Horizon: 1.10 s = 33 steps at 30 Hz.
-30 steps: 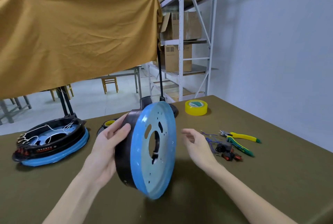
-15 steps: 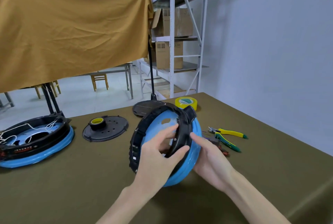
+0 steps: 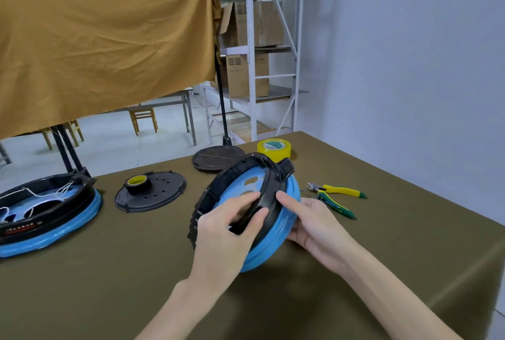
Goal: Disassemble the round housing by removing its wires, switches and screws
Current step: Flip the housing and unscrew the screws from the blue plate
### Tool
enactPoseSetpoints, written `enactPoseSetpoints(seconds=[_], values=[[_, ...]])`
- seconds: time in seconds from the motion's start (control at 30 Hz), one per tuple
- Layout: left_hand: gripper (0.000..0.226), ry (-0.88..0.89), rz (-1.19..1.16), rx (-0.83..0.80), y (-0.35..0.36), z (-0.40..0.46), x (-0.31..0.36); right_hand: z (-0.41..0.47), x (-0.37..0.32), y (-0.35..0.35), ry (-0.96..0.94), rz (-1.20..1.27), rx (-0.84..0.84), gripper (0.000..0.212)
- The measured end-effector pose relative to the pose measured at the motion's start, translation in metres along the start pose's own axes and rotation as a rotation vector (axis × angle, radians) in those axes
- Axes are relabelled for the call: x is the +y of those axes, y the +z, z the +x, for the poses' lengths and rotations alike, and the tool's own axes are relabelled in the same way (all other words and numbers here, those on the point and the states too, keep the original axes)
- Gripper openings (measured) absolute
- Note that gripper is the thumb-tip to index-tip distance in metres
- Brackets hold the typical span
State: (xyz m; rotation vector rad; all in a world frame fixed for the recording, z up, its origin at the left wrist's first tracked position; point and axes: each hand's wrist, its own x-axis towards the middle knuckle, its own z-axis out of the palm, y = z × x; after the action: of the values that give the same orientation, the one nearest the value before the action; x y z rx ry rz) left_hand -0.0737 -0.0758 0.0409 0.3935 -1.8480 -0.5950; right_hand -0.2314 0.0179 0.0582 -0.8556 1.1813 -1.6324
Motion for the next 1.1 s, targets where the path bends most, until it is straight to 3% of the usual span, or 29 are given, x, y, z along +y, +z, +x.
enactPoseSetpoints(seconds=[0.1, 0.17, 0.37, 0.47, 0.57, 0.73, 0.8, 0.93, 1.1], values=[[0.042, 0.017, 0.097, -0.121, -0.006, 0.006, -0.001, 0.002, -0.004, -0.001, 0.031, 0.003, 0.028, 0.039], [0.042, -0.016, 0.091, -0.119, -0.006, 0.008, -0.001, 0.004, -0.008, 0.001, 0.039, 0.030, 0.027, 0.040], [0.029, -0.413, -0.396, 0.193, -0.018, 0.044, 0.010, 0.019, -0.046, 0.029, -0.117, 0.225, -0.188, 0.037], [0.034, -0.696, -0.608, 0.224, -0.038, 0.053, 0.006, 0.029, -0.054, 0.048, -0.216, -0.098, -0.132, 0.028], [0.035, -0.881, -0.738, 0.137, -0.051, 0.049, -0.001, 0.037, -0.049, 0.065, -0.383, -0.475, 0.010, 0.021], [0.032, -1.131, -0.819, -0.033, -0.060, 0.041, -0.007, 0.052, -0.029, 0.081, -0.533, -0.861, 0.144, 0.014], [0.032, -1.191, -0.843, -0.052, -0.062, 0.039, -0.010, 0.057, -0.023, 0.083, -0.561, -0.901, 0.176, 0.004], [0.027, -1.232, -0.855, -0.051, -0.063, 0.036, -0.016, 0.063, -0.015, 0.083, -0.573, -0.957, 0.210, 0.016], [0.026, -1.268, -0.895, -0.015, -0.063, 0.036, -0.025, 0.073, -0.015, 0.085, -0.490, -1.054, 0.184, 0.012]])
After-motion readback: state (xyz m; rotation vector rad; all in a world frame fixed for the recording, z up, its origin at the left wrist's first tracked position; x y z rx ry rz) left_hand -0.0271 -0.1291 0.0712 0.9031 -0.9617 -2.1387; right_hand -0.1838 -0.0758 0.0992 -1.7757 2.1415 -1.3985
